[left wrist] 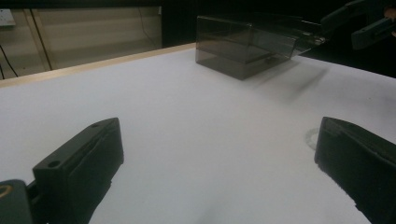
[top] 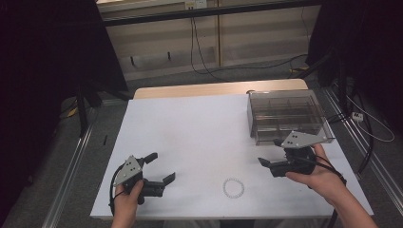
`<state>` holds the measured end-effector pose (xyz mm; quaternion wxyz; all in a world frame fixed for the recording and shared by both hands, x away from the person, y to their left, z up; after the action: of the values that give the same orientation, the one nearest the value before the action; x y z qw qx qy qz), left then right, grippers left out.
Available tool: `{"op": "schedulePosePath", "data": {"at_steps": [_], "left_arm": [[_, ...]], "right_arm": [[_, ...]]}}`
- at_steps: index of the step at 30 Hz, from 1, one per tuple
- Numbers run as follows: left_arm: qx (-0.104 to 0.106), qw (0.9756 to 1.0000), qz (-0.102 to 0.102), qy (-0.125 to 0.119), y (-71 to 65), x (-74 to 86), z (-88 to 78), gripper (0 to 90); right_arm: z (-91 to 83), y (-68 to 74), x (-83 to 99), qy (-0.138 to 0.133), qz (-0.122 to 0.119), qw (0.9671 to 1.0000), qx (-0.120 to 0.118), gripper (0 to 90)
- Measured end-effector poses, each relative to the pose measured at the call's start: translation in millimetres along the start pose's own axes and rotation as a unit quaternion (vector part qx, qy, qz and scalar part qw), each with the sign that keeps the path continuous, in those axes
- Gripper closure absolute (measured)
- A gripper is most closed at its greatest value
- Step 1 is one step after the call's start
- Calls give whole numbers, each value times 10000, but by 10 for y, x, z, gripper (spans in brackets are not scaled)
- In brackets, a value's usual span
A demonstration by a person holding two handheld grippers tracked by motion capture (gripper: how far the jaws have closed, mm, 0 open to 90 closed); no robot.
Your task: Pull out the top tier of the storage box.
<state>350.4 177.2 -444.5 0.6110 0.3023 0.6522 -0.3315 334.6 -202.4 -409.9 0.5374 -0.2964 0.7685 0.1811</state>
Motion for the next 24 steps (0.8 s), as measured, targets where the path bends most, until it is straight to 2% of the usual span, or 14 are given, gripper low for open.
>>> {"op": "schedulePosePath", "data": {"at_steps": [11, 13, 16, 24], "left_arm": [[-2, 10000, 2, -12, 2, -7, 0, 16], [4, 10000, 5, -4, 1, -4, -1, 16], [-2, 10000, 11, -9, 5, -8, -5, 17], [3, 10000, 1, -21, 3, -10, -2, 16]], "right_arm": [[141, 188, 29, 89, -43, 9996, -280, 202], [169, 208, 49, 143, -141, 9995, -261, 202], [209, 251, 80, 153, -78, 9993, -333, 201], [268, 329, 125, 184, -104, 9989, -417, 203]]}}
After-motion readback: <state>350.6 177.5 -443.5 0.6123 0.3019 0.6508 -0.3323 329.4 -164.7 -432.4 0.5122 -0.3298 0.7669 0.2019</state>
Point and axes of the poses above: each handheld gripper's, and its own axes: z roughly forward along the jaws, x roughly out of its underside, y roughly to its left, the point moved 6 cm from there along z, roughly forward along the jaws, and after that the axes turned 13 degrees about -y, right-handed, at the moved point
